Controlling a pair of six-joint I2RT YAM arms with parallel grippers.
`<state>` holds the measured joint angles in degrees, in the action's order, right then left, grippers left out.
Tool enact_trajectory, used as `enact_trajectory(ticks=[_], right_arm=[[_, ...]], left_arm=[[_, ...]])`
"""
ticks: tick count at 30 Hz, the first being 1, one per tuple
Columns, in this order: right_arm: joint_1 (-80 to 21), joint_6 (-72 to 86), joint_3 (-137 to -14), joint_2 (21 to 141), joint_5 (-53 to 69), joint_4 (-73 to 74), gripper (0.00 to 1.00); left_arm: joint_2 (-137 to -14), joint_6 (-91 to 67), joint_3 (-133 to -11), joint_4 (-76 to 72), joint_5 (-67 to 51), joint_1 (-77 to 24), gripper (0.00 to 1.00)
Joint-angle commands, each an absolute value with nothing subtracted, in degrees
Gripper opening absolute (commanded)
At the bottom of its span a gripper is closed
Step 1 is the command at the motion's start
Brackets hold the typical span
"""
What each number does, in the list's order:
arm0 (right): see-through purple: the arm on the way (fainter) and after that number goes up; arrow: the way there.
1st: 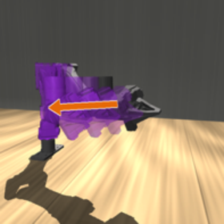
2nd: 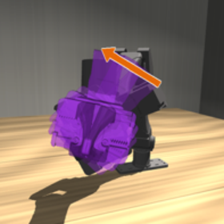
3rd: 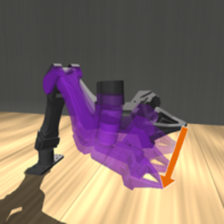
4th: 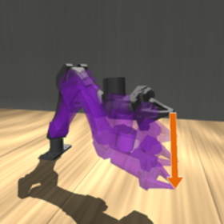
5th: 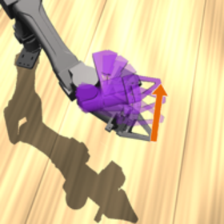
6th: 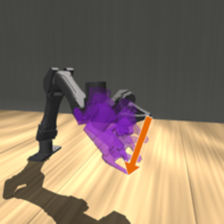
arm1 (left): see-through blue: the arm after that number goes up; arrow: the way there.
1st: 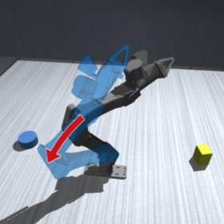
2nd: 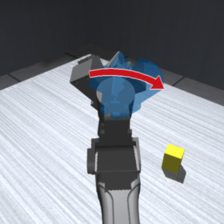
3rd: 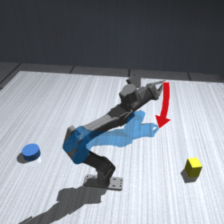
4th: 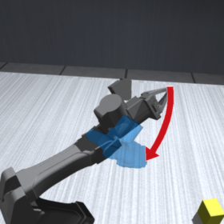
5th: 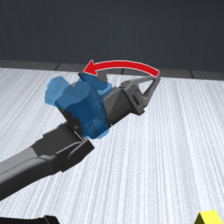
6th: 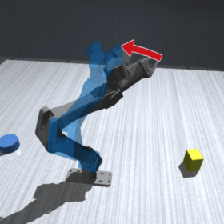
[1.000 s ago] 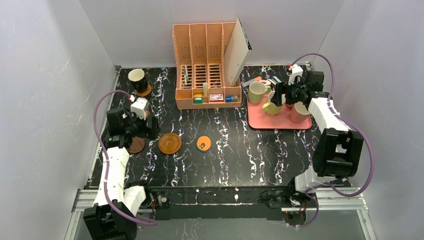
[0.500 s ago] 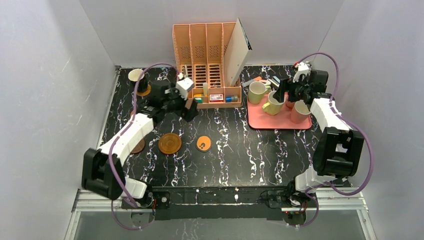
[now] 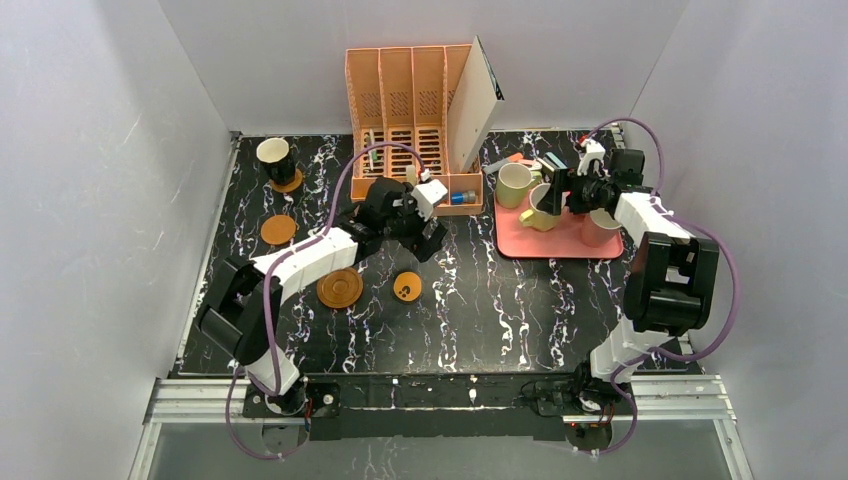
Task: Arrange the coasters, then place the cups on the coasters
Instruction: Pick up the cup from the tray.
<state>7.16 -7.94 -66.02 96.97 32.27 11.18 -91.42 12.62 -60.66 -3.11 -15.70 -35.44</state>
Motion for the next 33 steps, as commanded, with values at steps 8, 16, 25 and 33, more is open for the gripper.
enact_trajectory(ticks=[8, 16, 25, 33], right_arm=[[7.45, -6.45, -68.88, 96.26, 29.36, 12.35, 0.76], [7.46, -6.20, -70.61, 97.71, 27.87, 15.07, 0.30], [7.32, -4.69, -70.65, 92.79, 27.04, 15.54, 0.01], [-0.57, -0.53, -69.09, 86.52, 28.35, 14.08, 0.01]], left_arm=[[-93.05, 10.90, -59.25, -6.31, -13.95, -38.02, 0.98], [-92.94, 10.90, -58.74, -6.33, -13.18, -38.08, 0.98], [-91.90, 11.30, -58.41, -6.24, -12.33, -38.09, 0.98], [-87.66, 13.57, -56.91, -6.67, -11.24, -38.11, 0.98]])
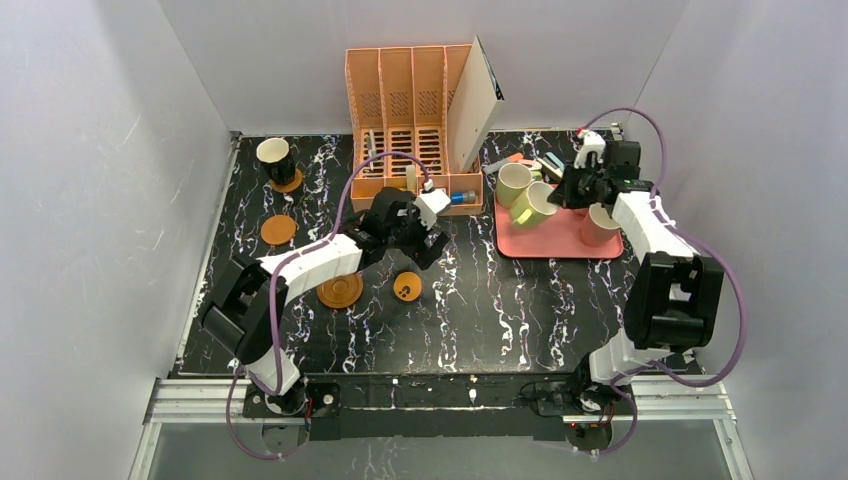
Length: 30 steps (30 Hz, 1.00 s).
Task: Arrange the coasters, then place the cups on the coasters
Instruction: Pick up the cup from the tray, then place the cup at the center of the board.
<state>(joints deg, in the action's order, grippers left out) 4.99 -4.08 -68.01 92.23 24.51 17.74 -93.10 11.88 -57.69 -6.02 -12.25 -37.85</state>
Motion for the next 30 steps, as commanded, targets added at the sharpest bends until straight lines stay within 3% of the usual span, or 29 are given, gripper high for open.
enact_trajectory(ticks=[1, 15, 30], right_arm=[[-2.19, -0.53, -69.13, 86.27, 28.14, 13.99, 0.01], [-17.07, -3.04, -69.30, 91.09, 20.35, 13.82, 0.01], [-25.28, -7.10, -70.88, 96.41, 12.13, 15.15, 0.01]], left_arm=[[-87.02, 13.88, -56.64, -6.76, -11.07, -38.07, 0.98], [-76.15, 18.18, -49.21, -12.19, -13.13, -38.07, 0.98], [-78.04, 15.10, -48.30, -15.85, -13.80, -38.13, 0.98]])
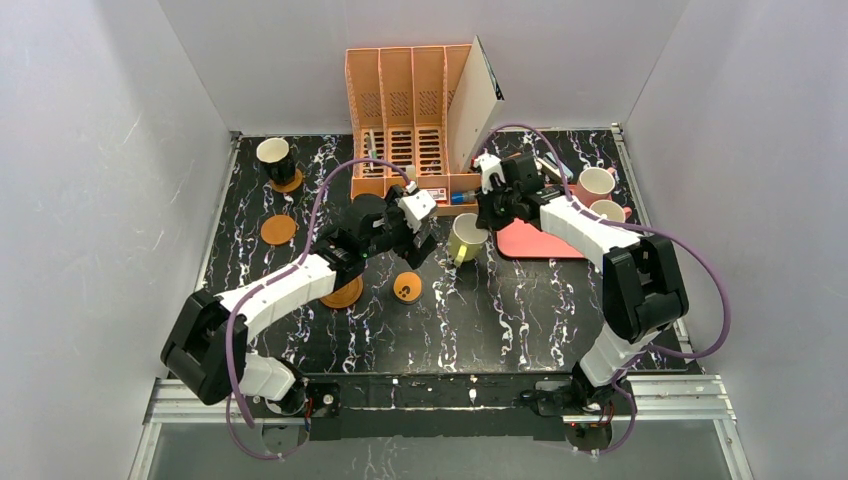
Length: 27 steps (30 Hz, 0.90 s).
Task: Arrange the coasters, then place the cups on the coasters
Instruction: Place the cup at the center of the board.
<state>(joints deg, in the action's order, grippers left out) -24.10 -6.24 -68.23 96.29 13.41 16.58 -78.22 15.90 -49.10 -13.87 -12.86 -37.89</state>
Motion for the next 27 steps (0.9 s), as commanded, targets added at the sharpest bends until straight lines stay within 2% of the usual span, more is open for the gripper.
enact_trajectory(ticks=[1, 11, 21, 24, 27], right_arm=[[-25.33, -7.12, -70.97, 96.42, 12.27, 15.26, 0.02], [-25.41, -7.47, -71.15, 93.21, 15.02, 16.04, 0.45], [-25.36, -8.24, -71.45, 93.15, 14.61, 16.30, 0.65], [-25.22, -8.53, -71.46, 92.21, 13.02, 16.32, 0.77], [-24.55, -8.20, -71.18, 90.38, 11.41, 15.59, 0.82]], left_arm=[[-78.25, 14.93, -48.26, -16.02, -14.01, -38.07, 0.98], [-81.59, 12.39, -48.94, -18.02, -8.23, -40.11, 0.98], [-82.32, 12.00, -49.28, -17.72, -9.26, -42.66, 0.98], [-83.38, 11.59, -49.88, -16.65, -11.71, -43.00, 0.98], [-85.12, 11.43, -50.54, -16.43, -10.52, -44.09, 0.98]])
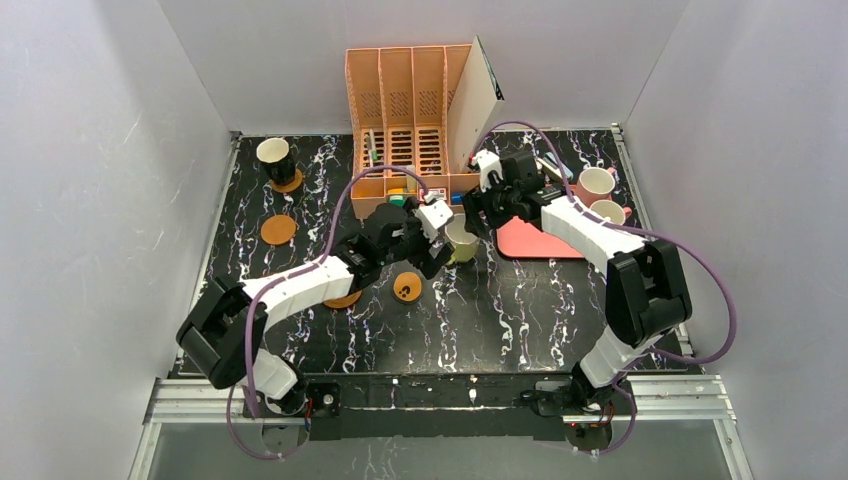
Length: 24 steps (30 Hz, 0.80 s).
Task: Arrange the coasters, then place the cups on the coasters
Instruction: Place the cup at the center of the board.
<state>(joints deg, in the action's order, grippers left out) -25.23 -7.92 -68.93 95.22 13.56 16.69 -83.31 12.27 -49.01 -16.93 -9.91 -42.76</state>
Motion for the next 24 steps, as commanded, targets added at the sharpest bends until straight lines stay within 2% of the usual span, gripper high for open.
enact_trajectory(ticks=[1, 8, 14, 24], right_arm=[[-24.15, -7.91, -70.88, 89.29, 11.03, 15.12, 0.85], [-19.82, -5.89, -68.63, 85.17, 11.89, 12.28, 0.87], [-17.28, -4.61, -68.31, 84.55, 13.58, 12.06, 0.87], [-15.37, -3.76, -68.16, 84.38, 14.83, 12.05, 0.87]], left_arm=[[-85.80, 11.38, -50.80, -16.44, -9.26, -44.57, 0.98], [-91.50, 10.21, -53.69, -16.10, -1.05, -46.87, 0.97], [-93.61, 8.21, -55.75, -15.76, 12.02, -46.87, 0.87], [-91.81, 7.82, -54.12, -18.65, 12.76, -46.63, 0.84]])
